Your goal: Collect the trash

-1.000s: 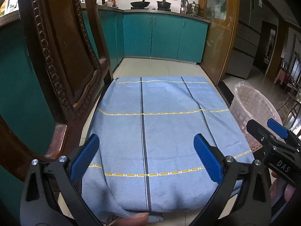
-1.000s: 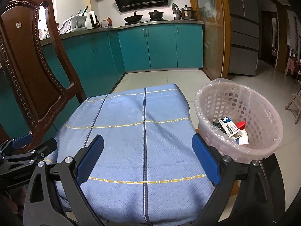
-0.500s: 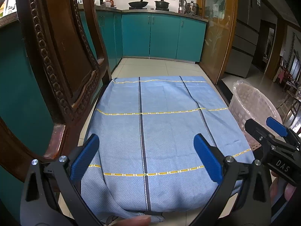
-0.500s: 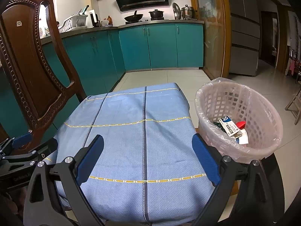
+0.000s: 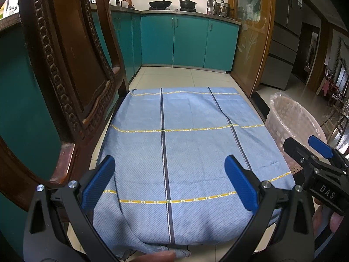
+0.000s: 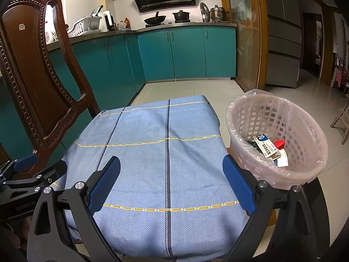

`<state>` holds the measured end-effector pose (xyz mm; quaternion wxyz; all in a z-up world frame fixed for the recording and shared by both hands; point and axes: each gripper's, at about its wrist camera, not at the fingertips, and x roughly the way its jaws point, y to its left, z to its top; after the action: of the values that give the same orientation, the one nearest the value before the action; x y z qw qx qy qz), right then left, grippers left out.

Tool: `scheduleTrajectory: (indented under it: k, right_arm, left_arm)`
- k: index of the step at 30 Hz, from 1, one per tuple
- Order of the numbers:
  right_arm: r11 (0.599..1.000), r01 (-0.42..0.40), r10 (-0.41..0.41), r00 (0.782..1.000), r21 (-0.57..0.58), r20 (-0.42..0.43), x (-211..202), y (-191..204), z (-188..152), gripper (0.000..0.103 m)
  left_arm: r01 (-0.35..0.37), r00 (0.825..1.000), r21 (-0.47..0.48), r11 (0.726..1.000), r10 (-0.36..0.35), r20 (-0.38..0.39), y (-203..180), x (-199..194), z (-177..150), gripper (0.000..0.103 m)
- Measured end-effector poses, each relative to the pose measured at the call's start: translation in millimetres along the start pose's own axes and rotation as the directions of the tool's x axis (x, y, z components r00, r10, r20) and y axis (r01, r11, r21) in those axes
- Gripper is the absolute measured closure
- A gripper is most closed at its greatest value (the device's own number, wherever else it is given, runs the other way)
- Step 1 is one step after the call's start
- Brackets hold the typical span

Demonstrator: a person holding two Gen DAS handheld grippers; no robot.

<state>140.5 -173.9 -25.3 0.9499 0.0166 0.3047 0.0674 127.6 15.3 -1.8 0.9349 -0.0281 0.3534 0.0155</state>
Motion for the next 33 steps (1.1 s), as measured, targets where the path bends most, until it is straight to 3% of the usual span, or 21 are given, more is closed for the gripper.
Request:
scheduleTrajectory:
  k: [33]
  right_arm:
    - [1.0, -0.002, 0.002, 1.0, -0.006, -0.009, 2.7, 1.7, -2.6, 0.01]
  left_arm:
    - [0.001, 1.0, -0.001, 1.0, -0.001, -0.007, -0.1, 1.3, 0.2, 0.003]
